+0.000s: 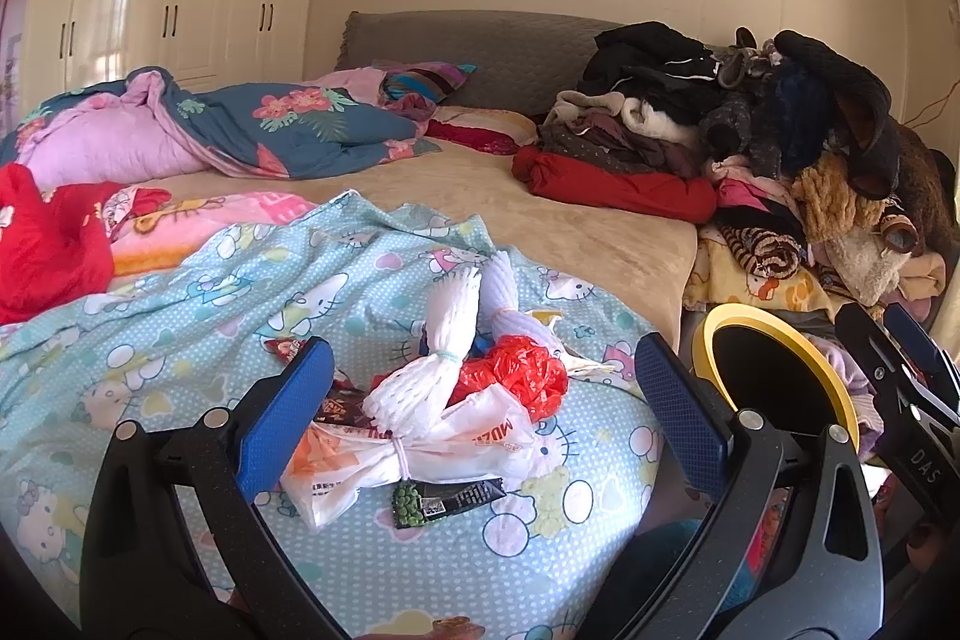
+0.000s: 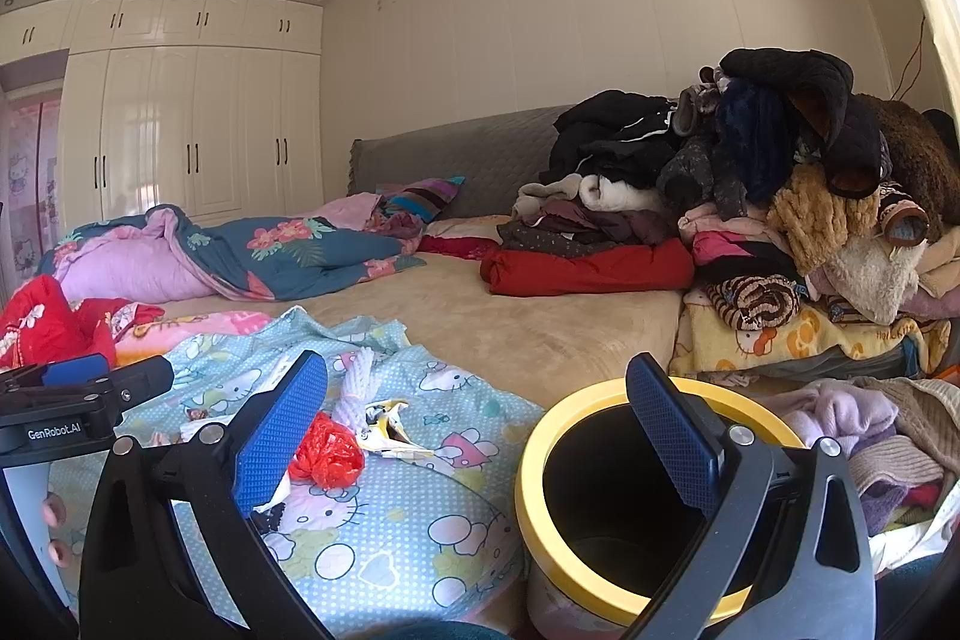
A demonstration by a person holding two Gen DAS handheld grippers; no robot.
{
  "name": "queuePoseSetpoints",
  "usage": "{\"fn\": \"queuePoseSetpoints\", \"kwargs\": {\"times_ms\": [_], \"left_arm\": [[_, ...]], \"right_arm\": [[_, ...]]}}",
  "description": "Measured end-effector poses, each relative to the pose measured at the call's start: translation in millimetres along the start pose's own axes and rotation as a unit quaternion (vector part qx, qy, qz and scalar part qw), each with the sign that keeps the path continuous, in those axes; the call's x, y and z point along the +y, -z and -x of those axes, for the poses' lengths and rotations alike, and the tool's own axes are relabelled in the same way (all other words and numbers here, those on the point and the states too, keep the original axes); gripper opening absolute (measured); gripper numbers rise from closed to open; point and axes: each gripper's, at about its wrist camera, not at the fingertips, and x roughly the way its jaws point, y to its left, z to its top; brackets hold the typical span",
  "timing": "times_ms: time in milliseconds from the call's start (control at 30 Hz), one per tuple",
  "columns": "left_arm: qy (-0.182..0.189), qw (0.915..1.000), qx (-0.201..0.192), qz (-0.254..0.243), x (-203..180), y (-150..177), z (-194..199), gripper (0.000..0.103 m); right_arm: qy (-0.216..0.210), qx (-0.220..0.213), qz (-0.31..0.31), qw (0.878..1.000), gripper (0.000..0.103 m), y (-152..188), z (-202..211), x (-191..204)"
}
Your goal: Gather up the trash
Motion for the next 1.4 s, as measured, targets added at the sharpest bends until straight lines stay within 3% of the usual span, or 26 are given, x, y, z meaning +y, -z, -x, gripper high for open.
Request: {"fn": "queuePoseSetpoints", "kwargs": {"times_ms": [267, 533, 833, 1033, 1267, 1400], "left_arm": [[0.02, 0.9997, 0.001, 0.01, 6, -1, -2, 0.092], [0.007, 0.9991, -0.009, 0.041, 35, -8, -4, 0.092], [-0.012, 0.9955, -0.015, 0.093, 78, -12, -6, 0.092], [0.0, 0.9913, -0.008, 0.131, 108, -12, -11, 0.092], [-0.021, 0.9912, 0.01, 0.13, 125, -10, -25, 0.092], [-0.008, 0.9927, 0.021, 0.118, 123, -7, -35, 0.092]], "right_arm": [[-0.012, 0.006, 0.0, 1.0, 0.097, 1, -3, 3], [-0.054, 0.025, 0.004, 0.998, 0.097, -3, -22, 19], [-0.125, 0.056, 0.007, 0.991, 0.097, -9, -50, 55], [-0.165, 0.065, 0.026, 0.984, 0.097, -15, -68, 82], [-0.181, 0.081, 0.043, 0.979, 0.097, -29, -105, 97], [-0.185, 0.107, 0.05, 0.976, 0.097, -33, -136, 93]]}}
